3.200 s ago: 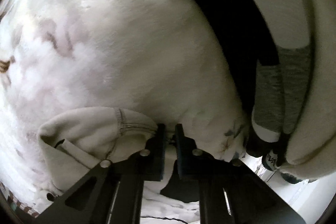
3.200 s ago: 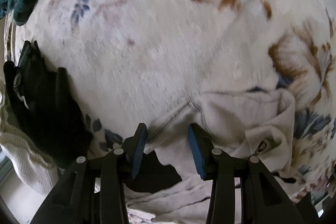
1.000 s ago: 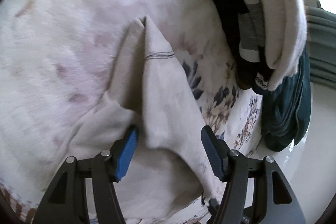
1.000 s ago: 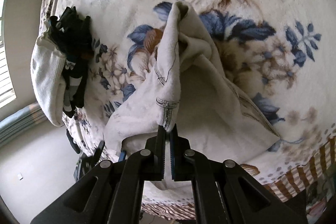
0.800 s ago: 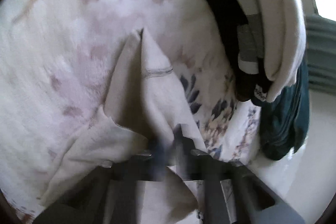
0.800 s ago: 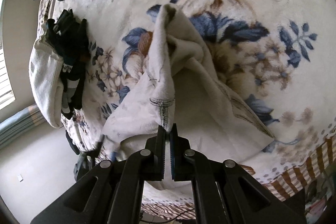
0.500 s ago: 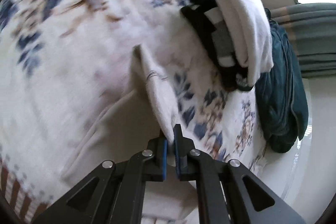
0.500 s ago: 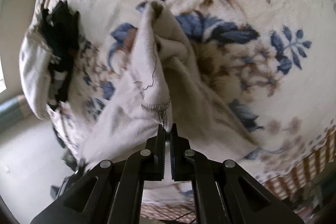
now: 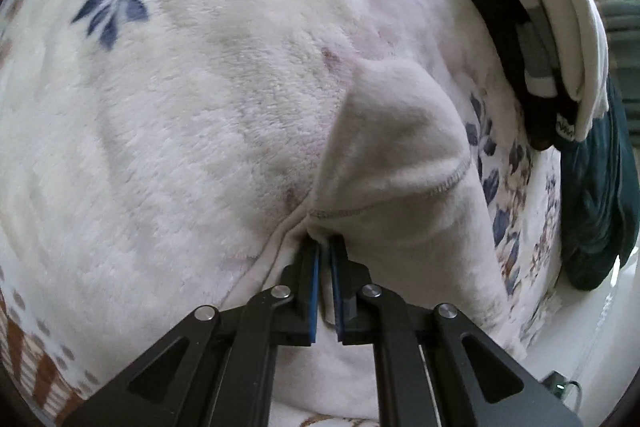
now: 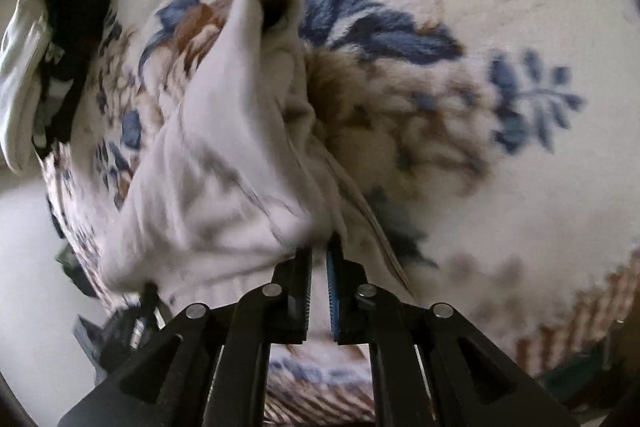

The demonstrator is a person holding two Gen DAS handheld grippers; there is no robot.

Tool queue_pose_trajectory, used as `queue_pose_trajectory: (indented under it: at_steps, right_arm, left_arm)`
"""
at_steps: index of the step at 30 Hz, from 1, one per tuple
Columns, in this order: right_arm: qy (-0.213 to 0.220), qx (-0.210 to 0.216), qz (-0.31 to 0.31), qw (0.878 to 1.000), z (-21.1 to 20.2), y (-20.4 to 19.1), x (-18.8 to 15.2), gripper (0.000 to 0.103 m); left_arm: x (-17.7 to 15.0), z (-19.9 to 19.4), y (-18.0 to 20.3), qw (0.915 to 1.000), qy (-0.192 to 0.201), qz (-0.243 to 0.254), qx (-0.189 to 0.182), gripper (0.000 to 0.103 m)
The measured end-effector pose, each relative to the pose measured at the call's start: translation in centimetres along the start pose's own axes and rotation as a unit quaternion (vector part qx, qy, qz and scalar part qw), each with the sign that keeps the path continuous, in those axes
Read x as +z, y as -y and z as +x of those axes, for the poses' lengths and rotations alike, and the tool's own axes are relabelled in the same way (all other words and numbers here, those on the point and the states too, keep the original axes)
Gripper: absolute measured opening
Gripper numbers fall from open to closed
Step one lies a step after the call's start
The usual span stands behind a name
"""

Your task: Fold small clothes

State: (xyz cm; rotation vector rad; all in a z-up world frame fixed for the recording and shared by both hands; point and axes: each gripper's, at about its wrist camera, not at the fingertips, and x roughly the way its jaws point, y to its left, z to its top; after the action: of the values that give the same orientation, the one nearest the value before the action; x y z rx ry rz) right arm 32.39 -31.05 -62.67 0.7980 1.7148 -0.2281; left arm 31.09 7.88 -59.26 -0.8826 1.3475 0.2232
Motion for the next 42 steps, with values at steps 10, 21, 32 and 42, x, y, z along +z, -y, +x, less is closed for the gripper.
queue_pose_trajectory:
  at_steps: [10, 21, 32, 42]
  right_arm:
    - [0.056, 0.051, -0.175, 0.982, -2.6, -13.6, -2.3, 0.027]
    - [-0.019, 0.021, -0.145, 0.989, 6.1, -15.2, 2.3, 0.023]
    - [-0.016, 0.005, -0.155, 0.988, 6.0, -16.0, 2.0, 0.024]
    - [0.021, 0.011, -0.086, 0.996, 2.3, -6.4, 4.6, 0.021]
  left_arm:
    - [0.4, 0.6, 0.6, 0.9997, -0.008, 0.018, 0.011, 0.004]
    - [-0.2, -3.9, 5.0, 0.9963, -0.013, 0.079, 0.03, 0.005]
    - [3.0, 2.8, 12.4, 0.9737, -0.027, 0.221, 0.048, 0.024]
    - [4.6, 2.9, 10.8, 0.9783, -0.023, 0.206, 0.008, 0.019]
